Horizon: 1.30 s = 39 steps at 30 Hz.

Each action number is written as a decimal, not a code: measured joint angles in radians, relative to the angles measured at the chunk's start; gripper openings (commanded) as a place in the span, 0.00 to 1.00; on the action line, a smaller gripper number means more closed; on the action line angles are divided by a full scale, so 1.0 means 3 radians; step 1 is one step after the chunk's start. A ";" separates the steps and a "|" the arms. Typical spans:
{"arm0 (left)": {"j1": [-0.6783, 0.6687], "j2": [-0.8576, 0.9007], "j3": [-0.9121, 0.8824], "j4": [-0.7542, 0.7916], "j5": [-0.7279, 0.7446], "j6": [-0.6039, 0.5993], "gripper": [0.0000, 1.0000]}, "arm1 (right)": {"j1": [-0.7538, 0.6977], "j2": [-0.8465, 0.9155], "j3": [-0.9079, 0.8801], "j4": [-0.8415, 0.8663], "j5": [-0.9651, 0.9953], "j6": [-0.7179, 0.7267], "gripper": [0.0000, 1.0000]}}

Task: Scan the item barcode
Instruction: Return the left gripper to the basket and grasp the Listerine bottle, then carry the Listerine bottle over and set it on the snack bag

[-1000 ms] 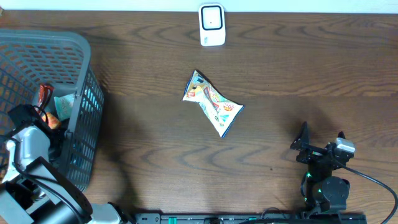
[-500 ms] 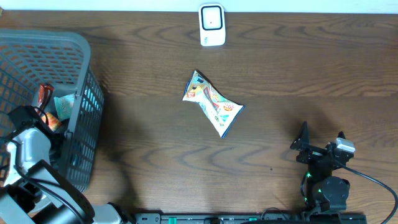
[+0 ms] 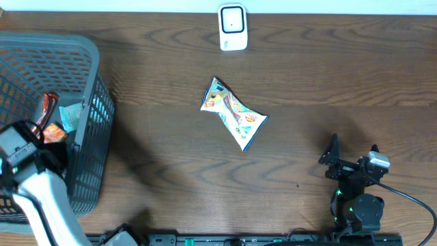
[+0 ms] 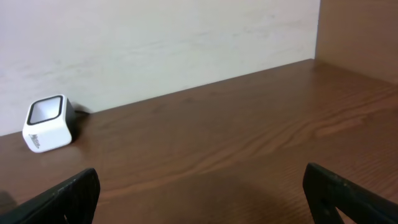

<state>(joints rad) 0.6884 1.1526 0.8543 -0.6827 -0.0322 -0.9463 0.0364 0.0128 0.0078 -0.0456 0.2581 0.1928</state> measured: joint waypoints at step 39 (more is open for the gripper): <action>-0.3290 -0.0422 0.0018 0.1938 0.1119 -0.0593 0.44 | 0.0013 0.0000 0.0000 -0.0001 -0.0001 0.0000 0.99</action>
<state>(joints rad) -0.2985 1.0260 0.8597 -0.1013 0.3035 -1.1240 0.0402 0.0128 0.0078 -0.0460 0.2577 0.1928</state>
